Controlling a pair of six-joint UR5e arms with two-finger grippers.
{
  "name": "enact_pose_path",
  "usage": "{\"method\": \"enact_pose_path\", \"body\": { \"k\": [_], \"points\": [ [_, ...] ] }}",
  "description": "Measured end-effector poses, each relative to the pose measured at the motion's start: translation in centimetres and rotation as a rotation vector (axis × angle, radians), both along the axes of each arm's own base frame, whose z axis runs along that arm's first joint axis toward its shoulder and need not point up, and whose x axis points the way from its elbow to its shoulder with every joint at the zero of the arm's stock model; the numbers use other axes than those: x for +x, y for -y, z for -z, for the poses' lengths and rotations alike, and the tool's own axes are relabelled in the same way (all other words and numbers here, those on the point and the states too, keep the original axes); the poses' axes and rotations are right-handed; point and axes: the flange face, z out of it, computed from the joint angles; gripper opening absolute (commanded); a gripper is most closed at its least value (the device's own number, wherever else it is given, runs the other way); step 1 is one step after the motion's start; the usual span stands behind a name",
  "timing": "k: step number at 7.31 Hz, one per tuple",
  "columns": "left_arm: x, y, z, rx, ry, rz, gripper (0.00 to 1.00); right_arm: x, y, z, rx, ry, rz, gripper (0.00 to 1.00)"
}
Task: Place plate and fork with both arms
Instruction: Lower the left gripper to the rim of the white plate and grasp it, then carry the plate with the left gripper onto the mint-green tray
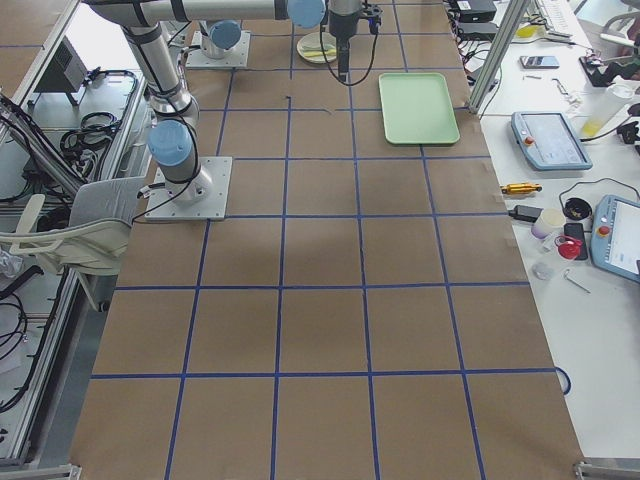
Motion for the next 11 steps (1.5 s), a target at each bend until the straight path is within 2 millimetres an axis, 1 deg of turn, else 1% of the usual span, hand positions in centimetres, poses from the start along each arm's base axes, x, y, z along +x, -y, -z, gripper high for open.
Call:
{"method": "enact_pose_path", "body": {
  "k": [1,2,3,6,8,9,11],
  "points": [
    [0.2,0.0,0.8,0.011,-0.009,-0.006,0.31,0.0,0.0,0.0,0.000,0.000,0.000,1.00],
    [0.1,0.0,1.3,0.014,-0.024,-0.015,0.08,0.0,0.0,0.0,0.001,0.000,0.000,1.00],
    [-0.1,0.1,1.5,0.010,-0.044,-0.025,0.00,0.0,0.0,0.0,0.002,0.000,0.000,1.00],
    [0.0,0.4,1.4,0.001,-0.060,-0.025,0.00,0.0,0.0,0.0,0.001,0.000,-0.001,1.00],
    [0.3,1.4,0.2,-0.028,-0.077,-0.017,0.00,0.0,0.0,0.1,0.002,0.000,-0.001,1.00],
    [0.5,2.7,-1.1,-0.047,-0.114,-0.019,0.00,0.0,0.0,0.1,0.002,0.000,-0.001,1.00],
    [0.3,6.3,-4.6,-0.076,-0.197,-0.019,0.00,0.1,0.0,0.1,0.003,0.000,-0.001,1.00]
  ]
}}
